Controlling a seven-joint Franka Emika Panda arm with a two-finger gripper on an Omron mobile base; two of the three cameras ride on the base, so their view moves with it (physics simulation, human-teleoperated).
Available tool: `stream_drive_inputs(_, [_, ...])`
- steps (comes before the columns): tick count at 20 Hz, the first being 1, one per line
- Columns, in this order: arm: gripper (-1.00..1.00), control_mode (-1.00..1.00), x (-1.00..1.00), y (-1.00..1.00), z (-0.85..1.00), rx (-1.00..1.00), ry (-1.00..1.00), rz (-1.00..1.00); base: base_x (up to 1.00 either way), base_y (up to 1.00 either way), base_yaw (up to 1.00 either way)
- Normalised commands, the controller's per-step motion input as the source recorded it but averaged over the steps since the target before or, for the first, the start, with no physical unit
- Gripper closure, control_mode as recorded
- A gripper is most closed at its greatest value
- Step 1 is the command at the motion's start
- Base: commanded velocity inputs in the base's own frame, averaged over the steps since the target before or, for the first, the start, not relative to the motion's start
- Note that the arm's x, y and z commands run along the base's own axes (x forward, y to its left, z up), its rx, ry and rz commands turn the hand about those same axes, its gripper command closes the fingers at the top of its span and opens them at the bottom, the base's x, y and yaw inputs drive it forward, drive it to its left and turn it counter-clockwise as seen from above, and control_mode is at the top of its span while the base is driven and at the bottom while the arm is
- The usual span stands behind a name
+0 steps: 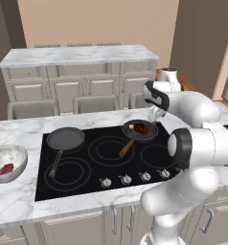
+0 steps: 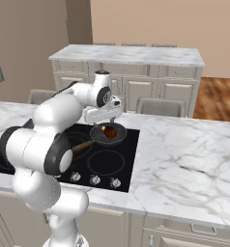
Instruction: Place one of the steaks on the plate and the other in the bowl. Then place the bowl in the fridge.
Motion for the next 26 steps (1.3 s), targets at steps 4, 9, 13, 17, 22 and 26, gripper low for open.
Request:
stream_drive_inputs(4, [-1.0,-1.0,0.98,0.17,-0.25,0.0,0.14,0.04,0.0,0.0,0.0])
stream_drive_inputs(9, [-1.0,-1.0,0.74,0.03,-0.16,0.01,0.01,0.05,0.0,0.0,0.0])
stream_drive_inputs(13, [-1.0,-1.0,0.45,0.16,-0.5,0.0,0.05,0.0,0.0,0.0,0.0])
stream_drive_inputs(17, [-1.0,-1.0,0.42,0.08,-0.67,-0.02,-0.06,0.0,0.0,0.0,0.0])
stream_drive_inputs(22, [-1.0,-1.0,0.5,-0.05,-0.35,-0.01,0.06,0.0,0.0,0.0,0.0])
stream_drive_inputs(26, [-1.0,-1.0,0.0,0.1,-0.07,0.0,0.08,0.0,0.0,0.0,0.0])
